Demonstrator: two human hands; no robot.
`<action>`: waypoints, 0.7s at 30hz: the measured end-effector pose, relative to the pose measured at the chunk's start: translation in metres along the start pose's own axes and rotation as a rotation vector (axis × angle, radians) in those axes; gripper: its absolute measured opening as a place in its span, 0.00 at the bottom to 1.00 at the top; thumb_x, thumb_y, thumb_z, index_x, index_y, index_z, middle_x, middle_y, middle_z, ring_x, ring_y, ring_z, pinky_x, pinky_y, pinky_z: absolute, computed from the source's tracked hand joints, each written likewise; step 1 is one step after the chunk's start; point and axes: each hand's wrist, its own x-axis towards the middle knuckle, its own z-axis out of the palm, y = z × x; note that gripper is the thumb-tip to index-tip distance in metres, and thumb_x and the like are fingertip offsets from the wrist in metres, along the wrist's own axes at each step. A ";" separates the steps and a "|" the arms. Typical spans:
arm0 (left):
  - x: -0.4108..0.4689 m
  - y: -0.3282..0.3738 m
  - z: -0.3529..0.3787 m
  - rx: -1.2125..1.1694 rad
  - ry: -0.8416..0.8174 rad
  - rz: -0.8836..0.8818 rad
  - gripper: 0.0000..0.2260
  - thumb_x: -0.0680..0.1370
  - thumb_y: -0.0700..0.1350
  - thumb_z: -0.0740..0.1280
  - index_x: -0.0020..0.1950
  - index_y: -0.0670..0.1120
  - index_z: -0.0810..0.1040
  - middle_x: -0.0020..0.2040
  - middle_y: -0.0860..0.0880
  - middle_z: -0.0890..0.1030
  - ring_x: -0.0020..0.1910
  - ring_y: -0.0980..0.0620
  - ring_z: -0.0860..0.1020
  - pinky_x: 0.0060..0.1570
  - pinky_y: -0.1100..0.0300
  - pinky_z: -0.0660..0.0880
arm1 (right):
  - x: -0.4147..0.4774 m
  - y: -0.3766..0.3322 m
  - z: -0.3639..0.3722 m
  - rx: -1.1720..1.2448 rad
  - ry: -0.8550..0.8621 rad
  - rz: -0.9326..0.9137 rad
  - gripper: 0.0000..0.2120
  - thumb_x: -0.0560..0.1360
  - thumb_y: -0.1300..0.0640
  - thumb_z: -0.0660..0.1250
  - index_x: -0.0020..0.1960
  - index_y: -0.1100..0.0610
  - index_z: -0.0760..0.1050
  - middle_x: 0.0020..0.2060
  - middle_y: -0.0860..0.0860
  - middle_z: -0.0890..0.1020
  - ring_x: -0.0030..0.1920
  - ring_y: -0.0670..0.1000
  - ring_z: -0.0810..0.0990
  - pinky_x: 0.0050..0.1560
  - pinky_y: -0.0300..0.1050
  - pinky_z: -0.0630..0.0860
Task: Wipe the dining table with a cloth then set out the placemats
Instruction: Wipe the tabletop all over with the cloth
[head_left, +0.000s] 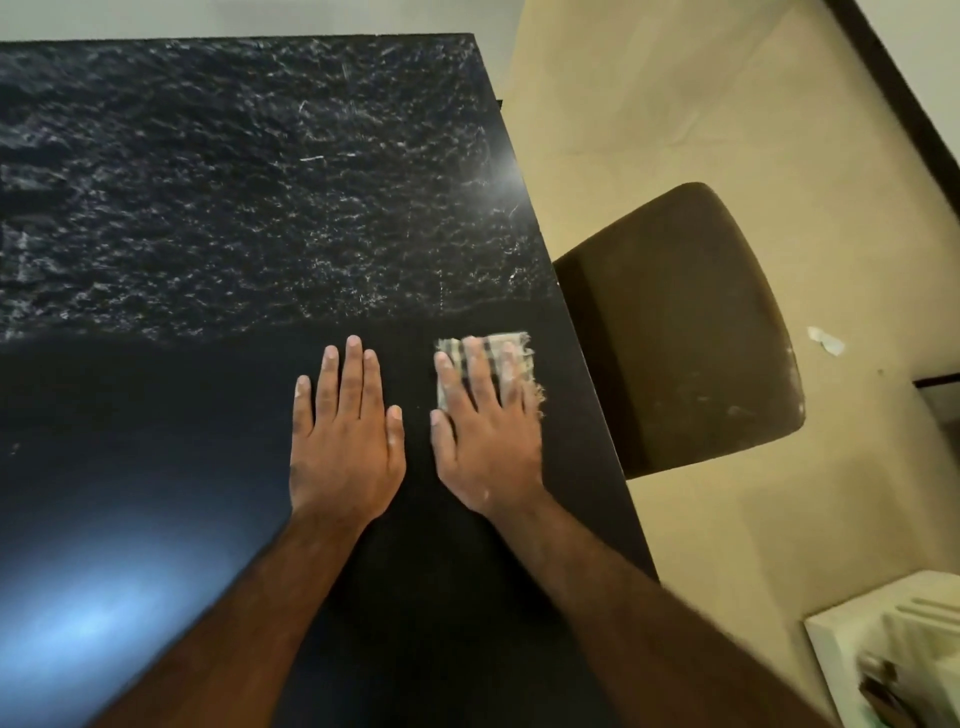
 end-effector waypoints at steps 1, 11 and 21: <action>0.001 0.002 0.002 0.004 -0.002 0.002 0.33 0.89 0.56 0.44 0.91 0.41 0.50 0.91 0.42 0.47 0.91 0.42 0.47 0.87 0.35 0.51 | 0.011 0.002 0.001 0.016 0.023 -0.046 0.32 0.88 0.39 0.54 0.90 0.44 0.56 0.91 0.50 0.53 0.90 0.63 0.50 0.85 0.67 0.57; 0.000 0.001 0.003 0.002 0.020 0.003 0.32 0.89 0.56 0.43 0.91 0.43 0.47 0.92 0.44 0.45 0.91 0.43 0.45 0.88 0.37 0.50 | 0.026 0.075 -0.006 -0.043 0.100 0.230 0.33 0.88 0.37 0.51 0.91 0.46 0.55 0.90 0.52 0.55 0.89 0.63 0.52 0.83 0.68 0.65; -0.011 -0.013 -0.014 -0.423 0.012 0.072 0.31 0.89 0.52 0.51 0.91 0.43 0.52 0.92 0.48 0.51 0.91 0.52 0.47 0.89 0.48 0.46 | -0.114 0.070 -0.007 0.000 0.074 0.311 0.39 0.84 0.29 0.59 0.90 0.47 0.60 0.90 0.50 0.55 0.90 0.60 0.53 0.82 0.70 0.66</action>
